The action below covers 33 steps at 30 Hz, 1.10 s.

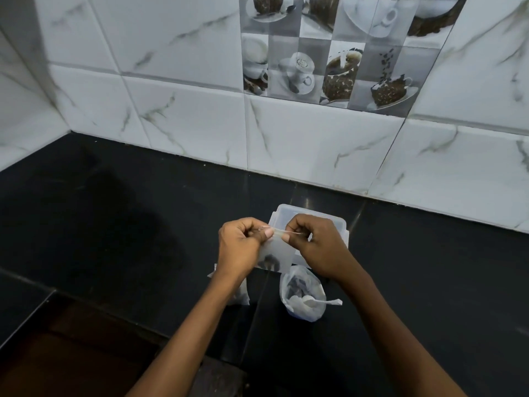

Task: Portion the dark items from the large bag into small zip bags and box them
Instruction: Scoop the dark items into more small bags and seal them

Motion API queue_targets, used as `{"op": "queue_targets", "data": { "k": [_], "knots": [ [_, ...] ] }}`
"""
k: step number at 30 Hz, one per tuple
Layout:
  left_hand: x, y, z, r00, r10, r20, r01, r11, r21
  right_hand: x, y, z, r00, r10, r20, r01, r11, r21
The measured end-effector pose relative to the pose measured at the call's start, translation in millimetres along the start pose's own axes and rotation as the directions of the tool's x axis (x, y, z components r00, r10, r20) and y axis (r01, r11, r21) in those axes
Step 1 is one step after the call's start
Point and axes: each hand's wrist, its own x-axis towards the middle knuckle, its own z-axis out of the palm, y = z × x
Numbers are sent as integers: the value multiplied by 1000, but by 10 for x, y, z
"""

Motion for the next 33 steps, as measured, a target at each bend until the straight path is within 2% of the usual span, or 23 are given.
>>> {"op": "queue_targets", "data": {
  "k": [6, 8, 13, 17, 19, 22, 24, 28, 31, 33],
  "knots": [
    [-122, -555, -316, 979, -198, 42, 194, 978, 72, -114, 123, 559, 969, 175, 172, -176, 984, -13],
    [-176, -740, -413, 972, -236, 17, 233, 967, 103, -123, 167, 754, 946, 229, 232, -221, 974, -59],
    [-262, -1099, -562, 944, -306, -121, 325, 926, 192, -57, 168, 1178, 921, 265, 287, -210, 956, -207],
    [-410, -1133, -516, 937, -171, -305, 286, 875, 390, 2, 158, 1404, 933, 252, 256, -177, 943, -283],
    [-493, -1157, -479, 961, -126, -244, 223, 876, 428, 21, 160, 1502, 943, 223, 249, -145, 945, -294],
    [-531, -1251, -424, 984, -175, -24, 163, 850, 501, 17, 177, 1597, 954, 204, 221, -139, 951, -276],
    [-524, -1289, -414, 977, -205, 52, 144, 824, 548, -40, 178, 1609, 956, 210, 206, -150, 950, -275],
    [-493, -1313, -405, 981, -184, 58, 112, 788, 606, -220, 235, 1515, 968, 198, 151, -159, 958, -239],
    [-494, -1294, -370, 989, -137, 53, 72, 767, 638, -432, 330, 1341, 978, 207, 18, -196, 948, -252],
    [-539, -1275, -304, 996, -73, 54, 23, 775, 632, -590, 409, 1183, 984, 145, -101, -168, 944, -285]
  ]
}}
